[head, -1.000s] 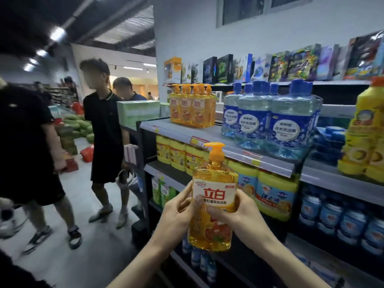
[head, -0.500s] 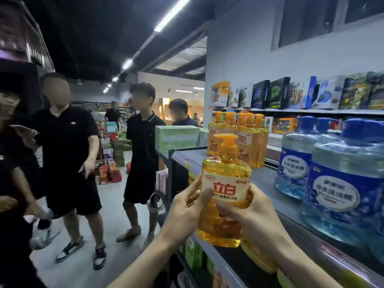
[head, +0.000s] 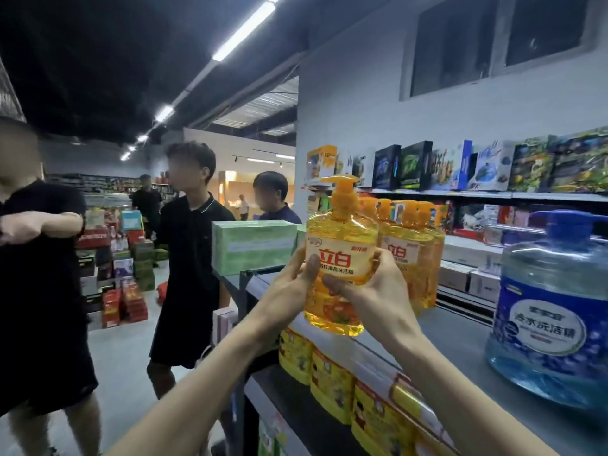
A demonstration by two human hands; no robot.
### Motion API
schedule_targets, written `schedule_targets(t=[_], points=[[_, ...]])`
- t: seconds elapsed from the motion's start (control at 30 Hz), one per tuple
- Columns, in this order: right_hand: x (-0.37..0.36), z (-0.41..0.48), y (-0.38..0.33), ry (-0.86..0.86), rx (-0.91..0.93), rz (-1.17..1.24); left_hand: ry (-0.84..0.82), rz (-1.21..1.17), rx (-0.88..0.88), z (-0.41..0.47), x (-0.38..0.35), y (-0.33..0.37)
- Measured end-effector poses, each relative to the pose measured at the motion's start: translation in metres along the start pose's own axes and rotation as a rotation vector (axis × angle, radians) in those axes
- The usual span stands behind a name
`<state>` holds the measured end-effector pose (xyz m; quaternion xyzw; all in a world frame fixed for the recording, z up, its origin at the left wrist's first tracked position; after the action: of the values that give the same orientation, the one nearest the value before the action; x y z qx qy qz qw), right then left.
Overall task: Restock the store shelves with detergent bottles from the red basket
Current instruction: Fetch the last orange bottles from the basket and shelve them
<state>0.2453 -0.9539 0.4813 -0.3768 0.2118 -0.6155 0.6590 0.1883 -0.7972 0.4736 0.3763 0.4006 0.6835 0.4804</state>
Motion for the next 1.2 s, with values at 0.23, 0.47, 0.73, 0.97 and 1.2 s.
schedule_targets(t=[0.23, 0.47, 0.73, 0.97, 1.2], points=[[-0.055, 0.082, 0.060, 0.116, -0.059, -0.165, -0.061, -0.062, 0.060, 0.106, 0.037, -0.047], [-0.097, 0.124, 0.101, 0.125, -0.112, -0.222, -0.073, -0.141, 0.129, 0.167, 0.057, -0.086], [-0.106, 0.132, 0.102, 0.016, -0.116, -0.337, -0.110, -0.149, 0.085, 0.191, 0.068, -0.111], [-0.096, 0.124, 0.127, -0.178, -0.093, -0.648, -0.198, 0.257, 0.042, 0.185, 0.079, -0.135], [-0.106, 0.141, 0.126, -0.165, -0.099, -0.646, -0.245, 0.210, 0.079, 0.209, 0.086, -0.138]])
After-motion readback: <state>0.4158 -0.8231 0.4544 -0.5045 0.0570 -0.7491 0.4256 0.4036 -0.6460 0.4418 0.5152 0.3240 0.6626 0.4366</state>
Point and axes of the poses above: each hand's wrist, its own z-axis towards the middle knuckle, its own x-axis out of the back of the hand, y = z × x, the point moved 5 cm from there along z, towards the middle knuckle, and after that the axes turned 4 degrees about x, right-handed, at the moved point
